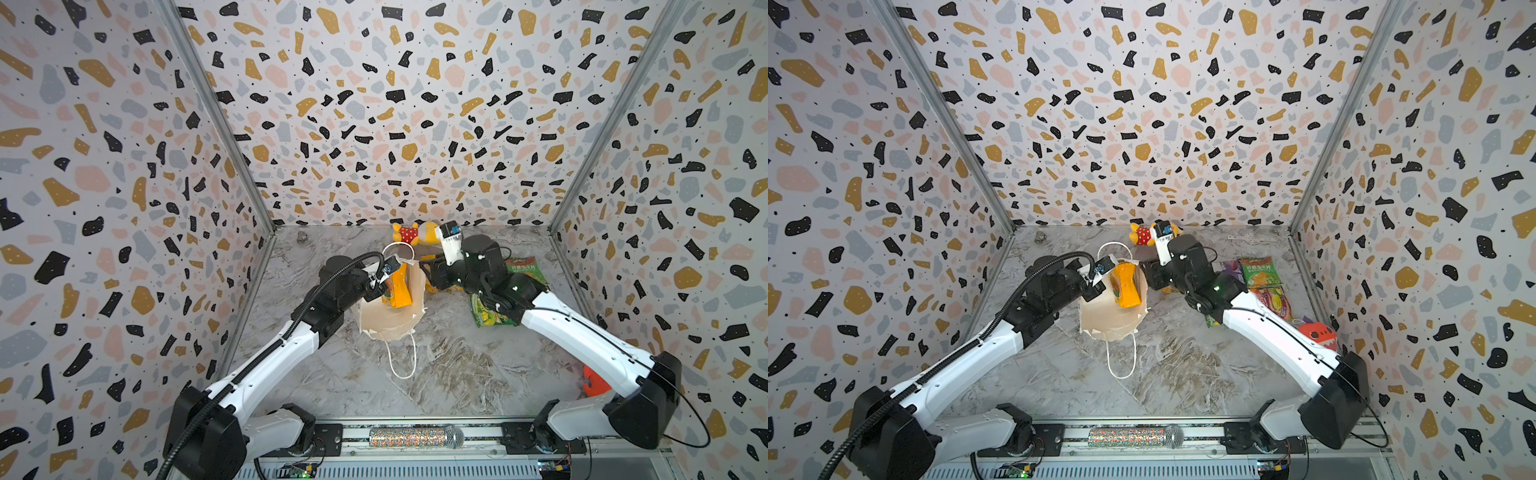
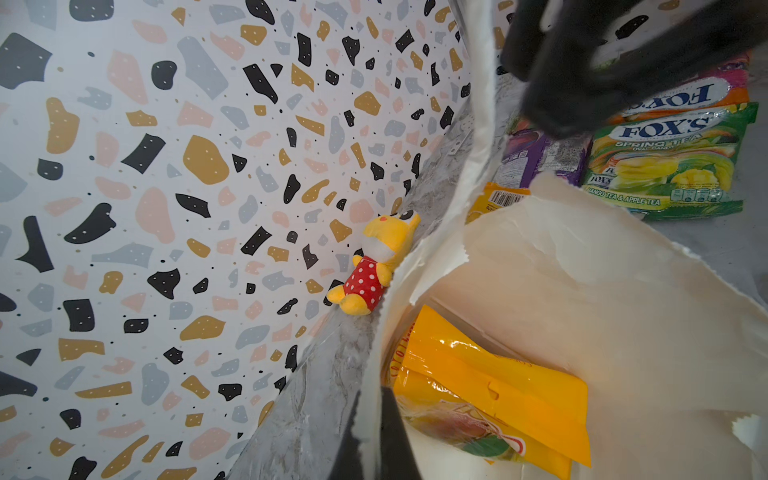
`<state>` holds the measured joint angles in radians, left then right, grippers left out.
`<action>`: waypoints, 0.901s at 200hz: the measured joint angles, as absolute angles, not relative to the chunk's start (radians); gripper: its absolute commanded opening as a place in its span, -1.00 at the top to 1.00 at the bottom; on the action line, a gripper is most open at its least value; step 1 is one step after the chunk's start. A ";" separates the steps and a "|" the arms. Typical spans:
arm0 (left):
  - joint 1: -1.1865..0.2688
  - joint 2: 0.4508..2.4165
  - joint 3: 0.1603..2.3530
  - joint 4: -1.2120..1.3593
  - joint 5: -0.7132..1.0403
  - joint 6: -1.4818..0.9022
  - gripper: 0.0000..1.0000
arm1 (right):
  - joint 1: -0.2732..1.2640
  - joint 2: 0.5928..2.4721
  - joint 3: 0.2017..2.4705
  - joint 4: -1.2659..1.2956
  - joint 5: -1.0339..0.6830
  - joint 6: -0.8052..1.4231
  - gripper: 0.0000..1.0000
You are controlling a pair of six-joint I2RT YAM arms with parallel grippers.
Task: Take the snacks out of the paper bag
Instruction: 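Move the right gripper over the paper bag opening and reach inside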
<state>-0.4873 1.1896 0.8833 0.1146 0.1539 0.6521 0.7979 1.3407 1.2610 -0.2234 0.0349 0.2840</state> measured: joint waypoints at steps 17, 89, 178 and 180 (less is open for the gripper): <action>-0.488 1.190 0.883 0.109 0.159 0.662 1.00 | 0.867 1.289 1.193 -0.202 0.051 0.291 0.06; -0.490 1.190 0.884 0.087 0.176 0.678 1.00 | 1.021 1.390 1.135 -0.118 0.120 0.364 0.20; -0.495 1.190 0.884 0.082 0.186 0.690 1.00 | 0.933 1.602 1.204 -0.098 0.131 0.426 0.14; -0.495 1.190 0.884 0.082 0.186 0.690 1.00 | 0.931 1.604 1.206 -0.097 0.130 0.426 0.14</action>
